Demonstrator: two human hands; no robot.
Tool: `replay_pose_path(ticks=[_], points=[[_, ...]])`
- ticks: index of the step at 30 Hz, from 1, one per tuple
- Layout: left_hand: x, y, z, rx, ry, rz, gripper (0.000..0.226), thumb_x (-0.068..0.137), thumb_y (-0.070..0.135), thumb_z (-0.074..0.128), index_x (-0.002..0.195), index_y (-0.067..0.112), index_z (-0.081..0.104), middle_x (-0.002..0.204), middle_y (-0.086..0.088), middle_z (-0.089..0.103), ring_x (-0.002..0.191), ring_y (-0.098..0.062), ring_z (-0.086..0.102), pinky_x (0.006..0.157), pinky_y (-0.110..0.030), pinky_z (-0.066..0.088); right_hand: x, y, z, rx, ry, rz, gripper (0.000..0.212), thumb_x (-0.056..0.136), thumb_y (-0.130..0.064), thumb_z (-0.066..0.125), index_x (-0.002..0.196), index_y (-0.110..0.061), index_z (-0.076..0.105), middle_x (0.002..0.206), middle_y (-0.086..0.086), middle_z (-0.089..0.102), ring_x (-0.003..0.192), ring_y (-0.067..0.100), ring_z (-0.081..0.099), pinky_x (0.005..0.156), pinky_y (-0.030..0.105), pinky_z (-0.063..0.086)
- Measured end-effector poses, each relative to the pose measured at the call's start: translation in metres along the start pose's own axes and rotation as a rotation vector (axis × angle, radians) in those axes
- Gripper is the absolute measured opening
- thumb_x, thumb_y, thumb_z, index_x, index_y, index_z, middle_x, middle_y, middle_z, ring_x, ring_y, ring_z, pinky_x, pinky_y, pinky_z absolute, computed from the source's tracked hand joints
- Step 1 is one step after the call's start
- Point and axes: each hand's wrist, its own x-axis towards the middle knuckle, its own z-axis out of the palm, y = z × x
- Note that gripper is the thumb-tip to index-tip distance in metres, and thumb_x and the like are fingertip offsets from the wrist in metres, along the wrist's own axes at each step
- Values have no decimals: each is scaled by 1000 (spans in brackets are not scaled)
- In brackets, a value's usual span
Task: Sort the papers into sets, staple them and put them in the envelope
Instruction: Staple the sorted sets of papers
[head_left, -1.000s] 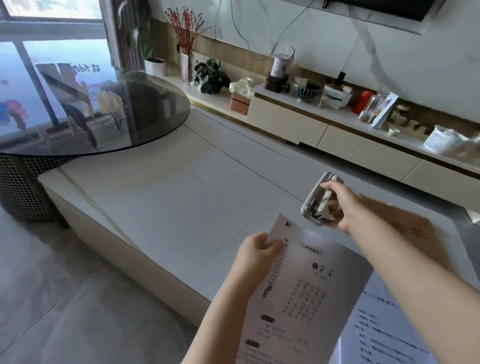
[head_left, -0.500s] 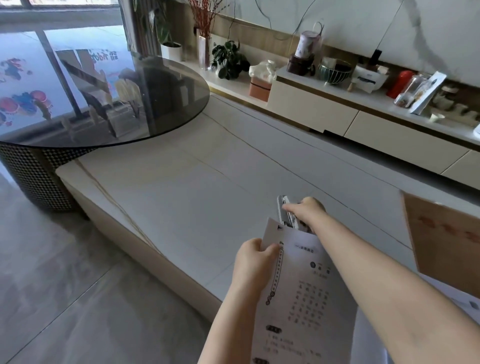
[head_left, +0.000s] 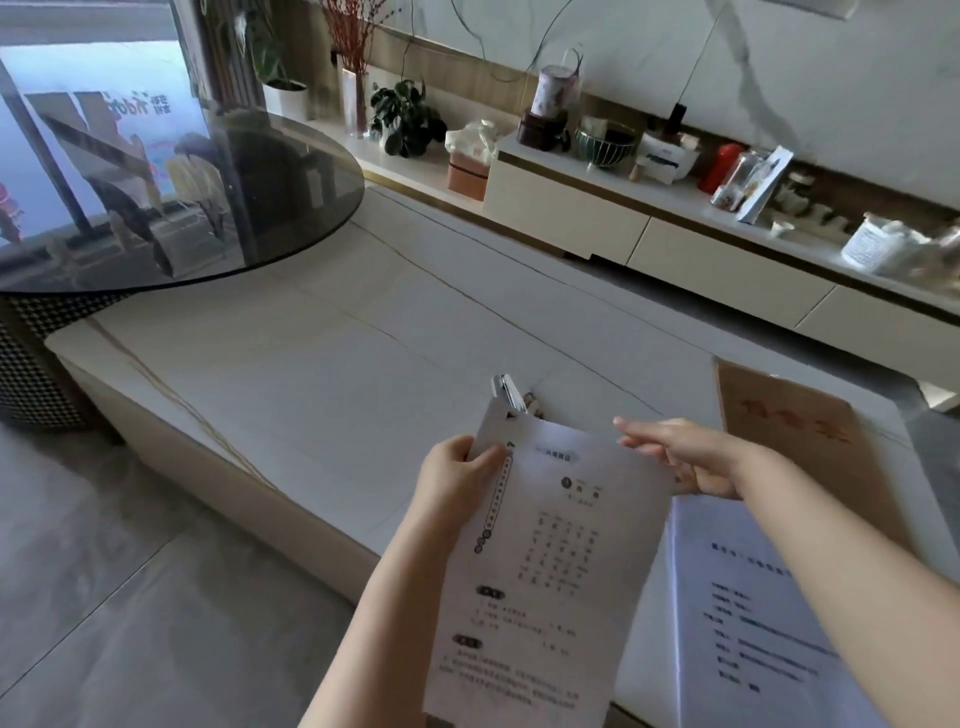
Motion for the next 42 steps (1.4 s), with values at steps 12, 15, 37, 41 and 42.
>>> replay_pose_path(ticks=[12, 15, 37, 41, 42], points=[[-51, 27, -20, -383, 77, -31, 17, 94, 19, 59, 91, 2, 62, 68, -9, 68, 53, -20, 65, 56, -32, 56, -87, 118, 60, 371, 103, -200, 28, 91, -11, 60, 118, -6, 59, 114, 17, 67, 102, 29, 66, 85, 41, 54], [-67, 32, -11, -298, 51, -21, 27, 93, 26, 60, 105, 3, 54, 91, -13, 66, 71, -24, 65, 64, -35, 56, -101, 115, 59, 377, 283, -246, 21, 93, -8, 57, 114, -6, 61, 110, 18, 67, 98, 33, 66, 85, 44, 52], [-103, -15, 206, 382, -284, -40, 55, 87, 7, 52, 141, 9, 40, 117, -11, 62, 104, -27, 62, 93, -39, 51, -150, 244, -68, 195, 831, 26, 29, 87, -7, 59, 116, -4, 61, 100, 11, 64, 91, 28, 59, 75, 34, 43], [-100, -29, 217, 566, -278, -35, 46, 91, 9, 54, 135, 4, 42, 126, -13, 56, 110, -28, 57, 83, -27, 45, -134, 265, -66, 26, 769, 175, 38, 91, -14, 56, 127, -2, 54, 127, 14, 60, 114, 30, 57, 88, 33, 44], [-100, -32, 219, 575, -271, -45, 47, 91, 9, 54, 135, 4, 41, 124, -13, 57, 109, -28, 57, 81, -27, 45, -133, 268, -65, -13, 744, 213, 44, 91, -16, 55, 133, -4, 49, 132, 13, 56, 119, 30, 54, 91, 32, 43]])
